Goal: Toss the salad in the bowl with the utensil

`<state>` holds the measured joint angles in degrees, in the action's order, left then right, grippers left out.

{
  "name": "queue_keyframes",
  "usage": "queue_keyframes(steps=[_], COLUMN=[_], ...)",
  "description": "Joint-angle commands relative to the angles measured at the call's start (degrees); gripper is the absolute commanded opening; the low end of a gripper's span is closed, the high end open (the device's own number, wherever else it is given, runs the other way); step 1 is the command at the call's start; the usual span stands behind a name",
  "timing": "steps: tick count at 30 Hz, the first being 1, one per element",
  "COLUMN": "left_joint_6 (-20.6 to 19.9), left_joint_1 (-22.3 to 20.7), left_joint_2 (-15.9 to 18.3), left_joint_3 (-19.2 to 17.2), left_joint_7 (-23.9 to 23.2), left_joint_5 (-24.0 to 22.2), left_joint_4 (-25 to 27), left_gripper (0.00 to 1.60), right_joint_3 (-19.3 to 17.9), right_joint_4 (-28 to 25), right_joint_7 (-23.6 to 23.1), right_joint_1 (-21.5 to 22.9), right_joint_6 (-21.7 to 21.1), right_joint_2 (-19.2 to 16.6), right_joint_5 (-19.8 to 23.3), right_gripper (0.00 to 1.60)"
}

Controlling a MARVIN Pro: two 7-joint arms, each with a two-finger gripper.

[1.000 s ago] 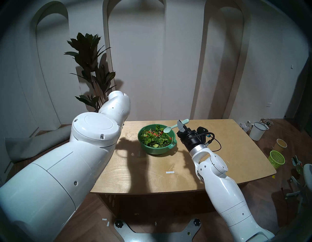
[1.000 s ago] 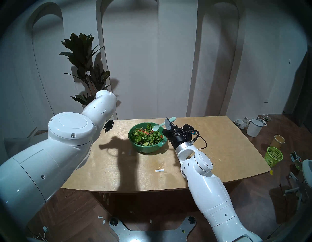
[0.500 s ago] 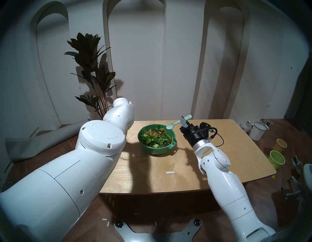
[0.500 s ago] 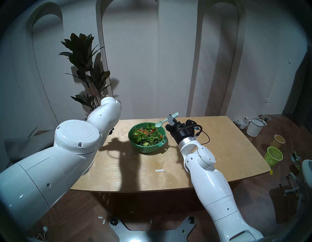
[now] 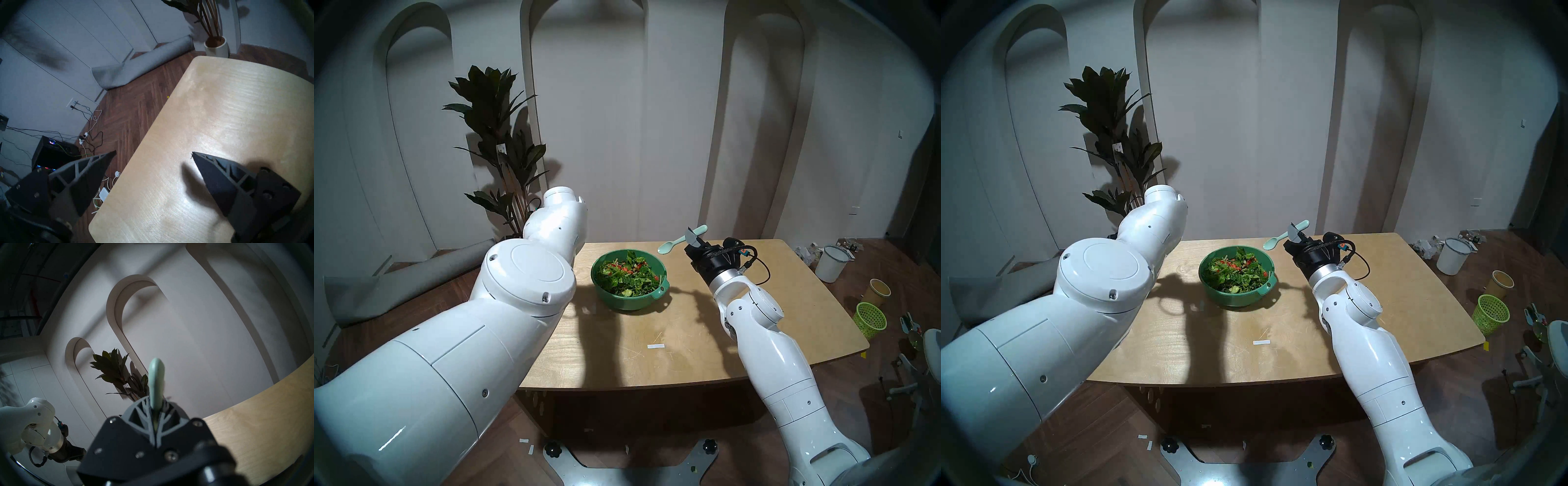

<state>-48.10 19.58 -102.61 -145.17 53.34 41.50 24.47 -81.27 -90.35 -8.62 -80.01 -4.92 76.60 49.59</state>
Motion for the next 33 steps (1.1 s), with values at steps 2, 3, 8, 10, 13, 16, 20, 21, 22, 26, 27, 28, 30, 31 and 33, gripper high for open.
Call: queue_keyframes(steps=[2, 3, 8, 10, 13, 16, 20, 21, 22, 26, 27, 28, 30, 31, 33], left_joint_6=[2.3, 2.5, 3.6, 4.0, 4.7, 5.3, 6.0, 6.2, 6.3, 7.0, 7.2, 7.3, 7.6, 7.7, 8.0], left_joint_1=[-2.0, -1.9, -1.2, -0.9, -0.7, -0.4, 0.1, 0.2, 0.3, 0.7, 0.8, 0.9, 1.1, 1.2, 1.4], left_joint_2=[1.1, 1.4, 2.8, 3.4, 4.2, 5.1, 5.7, 5.8, 5.9, 6.2, 6.3, 6.3, 6.4, 6.4, 6.4], left_joint_3=[2.0, 2.0, 2.1, 2.1, 1.7, 1.2, 0.8, 0.7, 0.6, 0.4, 0.3, 0.3, 0.2, 0.1, 0.0], left_joint_7=[-0.1, -0.2, -0.6, -0.8, -1.6, -2.9, -4.5, -5.1, -5.4, -7.3, -7.8, -8.2, -9.2, -9.6, -10.6], left_joint_5=[1.2, 1.2, 1.1, 1.0, 0.5, 0.0, -0.5, -0.7, -0.8, -1.5, -1.8, -2.1, -2.7, -2.9, -3.5], left_joint_4=[3.1, 3.5, 5.1, 5.8, 6.9, 7.9, 8.9, 9.2, 9.4, 10.3, 10.6, 10.8, 11.2, 11.3, 11.8], left_gripper=[1.6, 1.6, 1.6, 1.6, 1.6, 1.6, 1.6, 1.6, 1.6, 1.6, 1.6, 1.6, 1.6, 1.6, 1.6], right_joint_3=[-0.5, -0.5, -0.5, -0.5, -0.4, -0.2, 0.0, 0.0, 0.1, 0.5, 0.6, 0.8, 1.2, 1.4, 1.9], right_joint_4=[1.3, 1.8, 4.1, 5.1, 6.6, 8.0, 9.6, 10.1, 10.4, 11.9, 12.4, 12.7, 13.5, 13.8, 14.7], right_joint_7=[0.2, 0.2, 0.4, 0.4, 0.4, 0.5, 0.5, 0.5, 0.5, 0.4, 0.4, 0.4, 0.4, 0.4, 0.4], right_joint_1=[3.6, 3.8, 4.9, 5.4, 6.3, 7.3, 8.6, 9.0, 9.3, 10.8, 11.2, 11.5, 12.3, 12.5, 13.2], right_joint_6=[-1.1, -1.4, -2.6, -3.1, -3.8, -4.6, -5.5, -5.8, -6.0, -7.0, -7.3, -7.5, -8.0, -8.2, -8.7], right_joint_2=[0.1, 0.1, 0.1, 0.1, 0.2, 0.4, 0.6, 0.7, 0.7, 0.9, 1.0, 1.1, 1.3, 1.4, 1.6], right_joint_5=[0.5, 0.6, 0.9, 1.0, 1.1, 1.3, 1.4, 1.4, 1.4, 1.4, 1.4, 1.4, 1.4, 1.4, 1.3], right_gripper=[0.0, 0.0, 0.0, 0.0, 0.0, 0.0, 0.0, 0.0, 0.0, 0.0, 0.0, 0.0, 0.0, 0.0, 0.0])
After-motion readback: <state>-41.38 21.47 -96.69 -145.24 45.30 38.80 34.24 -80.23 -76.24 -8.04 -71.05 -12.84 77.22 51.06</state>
